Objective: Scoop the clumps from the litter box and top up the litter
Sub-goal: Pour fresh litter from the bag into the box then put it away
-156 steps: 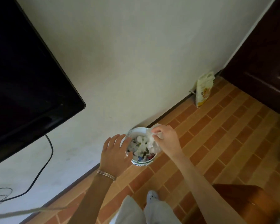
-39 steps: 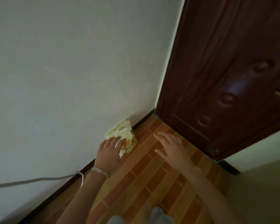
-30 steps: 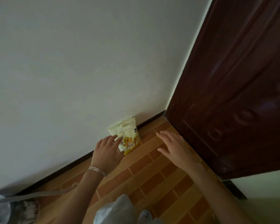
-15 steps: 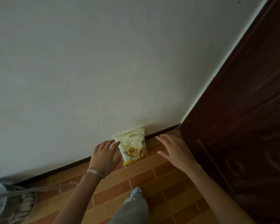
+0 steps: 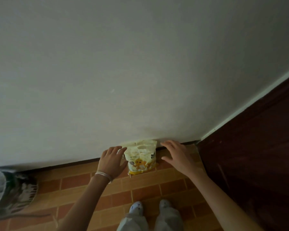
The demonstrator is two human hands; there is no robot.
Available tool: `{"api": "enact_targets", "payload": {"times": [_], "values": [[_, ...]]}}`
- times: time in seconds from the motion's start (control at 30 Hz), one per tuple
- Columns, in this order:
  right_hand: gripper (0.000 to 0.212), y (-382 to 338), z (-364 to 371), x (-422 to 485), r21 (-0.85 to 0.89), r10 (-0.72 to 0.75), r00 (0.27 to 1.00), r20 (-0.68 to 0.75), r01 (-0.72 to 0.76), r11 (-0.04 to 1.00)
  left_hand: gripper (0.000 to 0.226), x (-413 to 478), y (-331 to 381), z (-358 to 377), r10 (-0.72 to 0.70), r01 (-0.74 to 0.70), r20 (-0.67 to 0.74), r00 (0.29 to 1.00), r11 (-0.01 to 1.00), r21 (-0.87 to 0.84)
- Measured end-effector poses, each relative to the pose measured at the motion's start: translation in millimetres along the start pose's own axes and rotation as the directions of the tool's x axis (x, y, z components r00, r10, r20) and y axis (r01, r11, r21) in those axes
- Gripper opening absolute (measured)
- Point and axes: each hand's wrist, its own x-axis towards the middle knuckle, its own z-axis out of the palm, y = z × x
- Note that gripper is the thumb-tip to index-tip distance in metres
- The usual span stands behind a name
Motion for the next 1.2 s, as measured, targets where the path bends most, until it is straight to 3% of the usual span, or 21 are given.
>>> {"api": "enact_targets", "payload": {"times": [0.23, 0.43, 0.77, 0.97, 1.2], "values": [[0.056, 48.0, 42.1, 60.3, 0.092, -0.025, 0.997, 0.077, 0.018, 0.996, 0.052, 26.9, -6.2, 62.7, -0.155, 0.158, 0.044, 0.987, 0.984, -0.084], [0.055, 102.5, 130.2, 117.8, 0.138, -0.089, 0.995, 0.049, 0.081, 0.987, 0.057, 70.2, -20.2, 160.1, -0.224, 0.224, 0.009, 0.974, 0.968, -0.117], [0.057, 186.1, 311.7, 215.3, 0.178, -0.142, 0.984, -0.11, 0.16, 0.971, 0.064, 160.8, -71.0, 348.2, -0.209, 0.199, -0.173, 0.963, 0.977, -0.071], [0.059, 215.1, 380.5, 247.6, 0.187, -0.2, 0.948, -0.247, 0.249, 0.95, 0.071, 190.1, -88.5, 410.8, -0.287, 0.256, -0.323, 0.902, 0.957, -0.135], [0.05, 224.6, 414.5, 269.1, 0.166, -0.181, 0.821, -0.542, 0.315, 0.934, 0.067, 210.0, -100.8, 439.8, -0.318, 0.218, -0.555, 0.769, 0.946, -0.24]]}}
